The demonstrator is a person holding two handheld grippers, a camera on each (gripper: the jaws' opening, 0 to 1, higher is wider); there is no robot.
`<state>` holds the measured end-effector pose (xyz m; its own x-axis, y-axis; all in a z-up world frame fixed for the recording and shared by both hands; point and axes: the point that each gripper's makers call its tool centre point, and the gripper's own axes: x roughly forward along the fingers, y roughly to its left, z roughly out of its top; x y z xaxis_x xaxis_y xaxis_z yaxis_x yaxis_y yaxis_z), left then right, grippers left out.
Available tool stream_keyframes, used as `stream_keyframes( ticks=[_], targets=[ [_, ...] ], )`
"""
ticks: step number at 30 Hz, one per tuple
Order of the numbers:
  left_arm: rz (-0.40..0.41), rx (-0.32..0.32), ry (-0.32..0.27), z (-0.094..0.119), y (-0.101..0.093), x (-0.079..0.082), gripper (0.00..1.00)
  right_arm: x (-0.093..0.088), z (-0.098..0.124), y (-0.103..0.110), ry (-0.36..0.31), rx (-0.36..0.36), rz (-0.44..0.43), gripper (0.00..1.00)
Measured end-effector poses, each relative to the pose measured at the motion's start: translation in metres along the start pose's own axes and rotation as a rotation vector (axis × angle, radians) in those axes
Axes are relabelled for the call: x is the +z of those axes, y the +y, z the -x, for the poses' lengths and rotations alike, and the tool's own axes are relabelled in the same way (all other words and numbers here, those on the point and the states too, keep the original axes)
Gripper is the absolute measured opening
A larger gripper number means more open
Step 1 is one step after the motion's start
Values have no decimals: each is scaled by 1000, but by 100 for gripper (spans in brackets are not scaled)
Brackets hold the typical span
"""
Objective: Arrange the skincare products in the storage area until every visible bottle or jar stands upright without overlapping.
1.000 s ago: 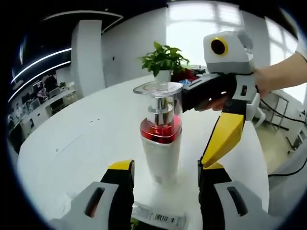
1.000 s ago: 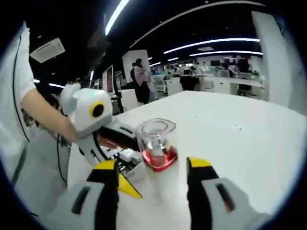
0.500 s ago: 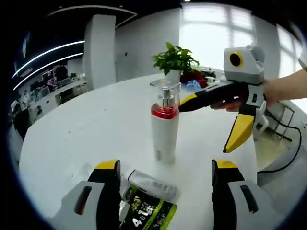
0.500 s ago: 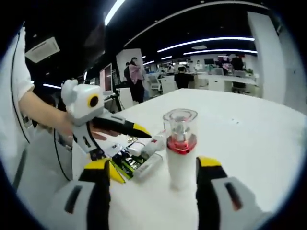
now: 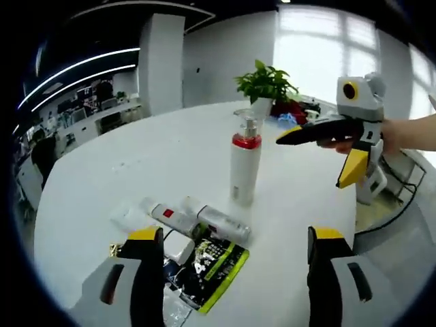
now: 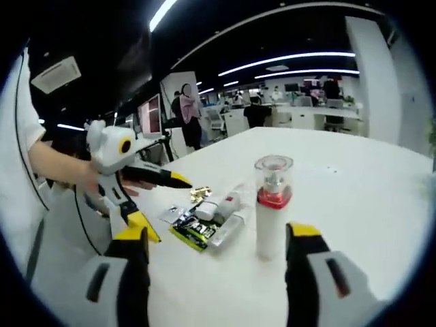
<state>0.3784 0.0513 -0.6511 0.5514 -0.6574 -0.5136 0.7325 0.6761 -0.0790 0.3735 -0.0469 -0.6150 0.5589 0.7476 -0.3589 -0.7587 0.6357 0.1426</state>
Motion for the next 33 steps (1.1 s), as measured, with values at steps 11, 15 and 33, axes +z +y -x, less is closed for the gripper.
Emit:
stream_keyframes(
  ticks=[11, 15, 33],
  targets=[
    [81, 74, 0, 48, 10, -23, 89, -1, 16, 14, -18, -26, -81, 89],
    [118, 107, -1, 68, 18, -32, 92, -2, 20, 19, -18, -42, -95, 90],
    [173, 236, -35, 135, 30, -44, 97, -11, 48, 29, -36, -99, -116, 92]
  ],
)
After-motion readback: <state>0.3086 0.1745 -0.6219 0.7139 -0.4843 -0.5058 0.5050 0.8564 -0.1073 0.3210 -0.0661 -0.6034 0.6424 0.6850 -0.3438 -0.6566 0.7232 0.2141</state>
